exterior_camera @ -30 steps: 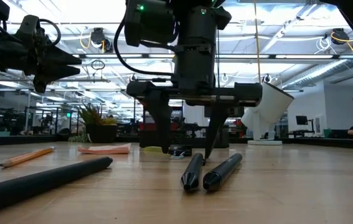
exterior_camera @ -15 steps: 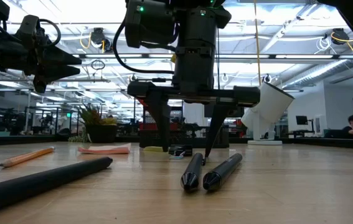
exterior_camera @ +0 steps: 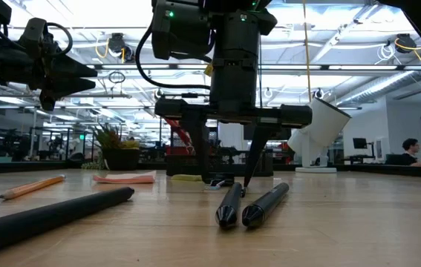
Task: Pick and place office supplies into organizer
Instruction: Put the binder clip into the mesh organizer, then put the right pen into the mesh organizer
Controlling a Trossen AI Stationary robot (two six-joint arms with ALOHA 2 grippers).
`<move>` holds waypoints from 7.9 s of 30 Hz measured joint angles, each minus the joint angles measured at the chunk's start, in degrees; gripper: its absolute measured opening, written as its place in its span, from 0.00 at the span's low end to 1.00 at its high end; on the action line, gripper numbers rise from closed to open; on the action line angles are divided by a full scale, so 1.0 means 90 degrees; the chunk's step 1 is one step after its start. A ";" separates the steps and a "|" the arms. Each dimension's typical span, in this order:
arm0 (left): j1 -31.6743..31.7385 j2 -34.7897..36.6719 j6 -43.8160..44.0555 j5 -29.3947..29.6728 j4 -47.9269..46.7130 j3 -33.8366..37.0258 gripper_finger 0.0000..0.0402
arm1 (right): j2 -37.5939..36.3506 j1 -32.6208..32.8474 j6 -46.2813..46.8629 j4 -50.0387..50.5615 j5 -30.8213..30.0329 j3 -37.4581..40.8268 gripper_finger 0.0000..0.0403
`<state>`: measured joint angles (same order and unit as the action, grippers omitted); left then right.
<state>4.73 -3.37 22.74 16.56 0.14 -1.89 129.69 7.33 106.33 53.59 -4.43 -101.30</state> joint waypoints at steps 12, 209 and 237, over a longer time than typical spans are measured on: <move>0.0000 0.0001 0.0000 0.0000 0.0000 0.0000 0.37 | -0.0002 -0.0005 0.0004 -0.0198 -0.0027 0.0005 0.43; 0.0001 0.0000 0.0002 -0.0002 -0.0004 0.0000 0.37 | -0.1999 0.3213 0.7435 -0.0467 0.0492 0.2225 0.71; 0.0000 0.0001 0.0001 -0.0001 -0.0001 0.0000 0.37 | -0.2007 0.3229 0.6618 -0.0235 0.0273 0.2785 0.70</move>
<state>4.73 -3.37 22.75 16.55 0.13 -1.89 111.63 36.40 165.89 51.48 -1.97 -76.23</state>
